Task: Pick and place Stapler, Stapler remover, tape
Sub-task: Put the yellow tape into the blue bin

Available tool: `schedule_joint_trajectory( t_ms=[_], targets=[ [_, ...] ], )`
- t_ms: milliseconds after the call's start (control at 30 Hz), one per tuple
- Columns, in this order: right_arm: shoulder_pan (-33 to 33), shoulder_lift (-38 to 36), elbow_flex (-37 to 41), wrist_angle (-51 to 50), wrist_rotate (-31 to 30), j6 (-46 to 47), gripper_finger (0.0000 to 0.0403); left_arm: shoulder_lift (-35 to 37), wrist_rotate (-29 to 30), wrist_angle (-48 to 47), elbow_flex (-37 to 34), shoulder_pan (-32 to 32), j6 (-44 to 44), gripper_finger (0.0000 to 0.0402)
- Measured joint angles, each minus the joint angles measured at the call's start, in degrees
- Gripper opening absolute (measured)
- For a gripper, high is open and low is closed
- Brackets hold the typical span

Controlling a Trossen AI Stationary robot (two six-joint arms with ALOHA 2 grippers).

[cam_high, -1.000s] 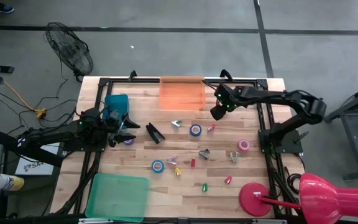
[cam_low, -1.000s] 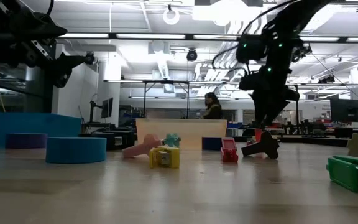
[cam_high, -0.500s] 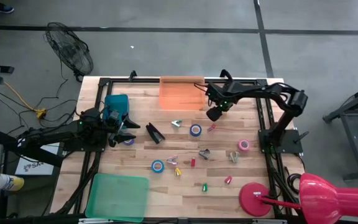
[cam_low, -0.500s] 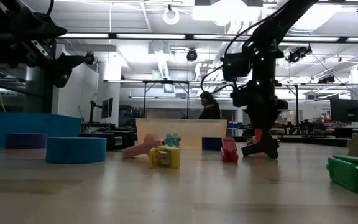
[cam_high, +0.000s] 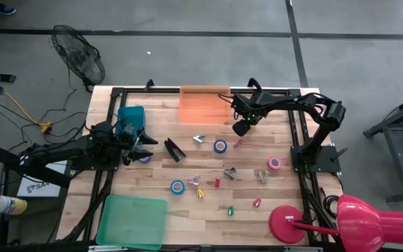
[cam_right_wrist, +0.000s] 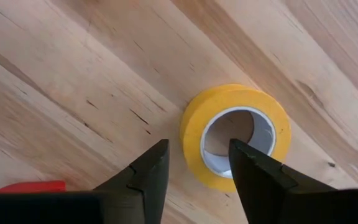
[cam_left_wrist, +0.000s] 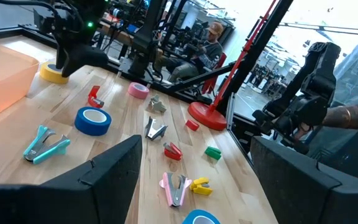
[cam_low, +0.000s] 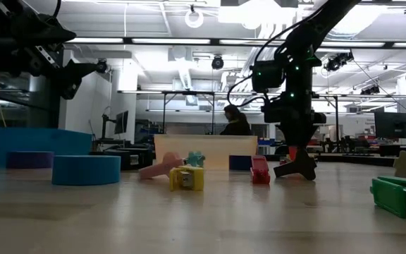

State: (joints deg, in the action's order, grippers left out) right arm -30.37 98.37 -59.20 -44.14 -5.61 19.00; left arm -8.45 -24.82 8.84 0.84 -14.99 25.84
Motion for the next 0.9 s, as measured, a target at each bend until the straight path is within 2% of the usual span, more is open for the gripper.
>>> schedule_joint_trajectory(
  t_ms=[233, 700, 900],
  targets=[
    [0.00, 0.00, 0.00, 0.02, -0.39, -1.07, 0.0136, 0.00, 0.00, 0.00, 0.00, -0.02, 0.00, 0.0295],
    [0.00, 0.00, 0.02, 0.33, 1.29, -1.09, 0.0136, 0.01, 0.00, 0.00, 0.00, 0.00, 0.00, 0.0295],
    [-0.04, 2.91, 0.02, 0.37, 1.74, -1.10, 0.0136, 0.02, 0.00, 0.00, 0.00, -0.02, -0.01, 0.0295]
  ],
)
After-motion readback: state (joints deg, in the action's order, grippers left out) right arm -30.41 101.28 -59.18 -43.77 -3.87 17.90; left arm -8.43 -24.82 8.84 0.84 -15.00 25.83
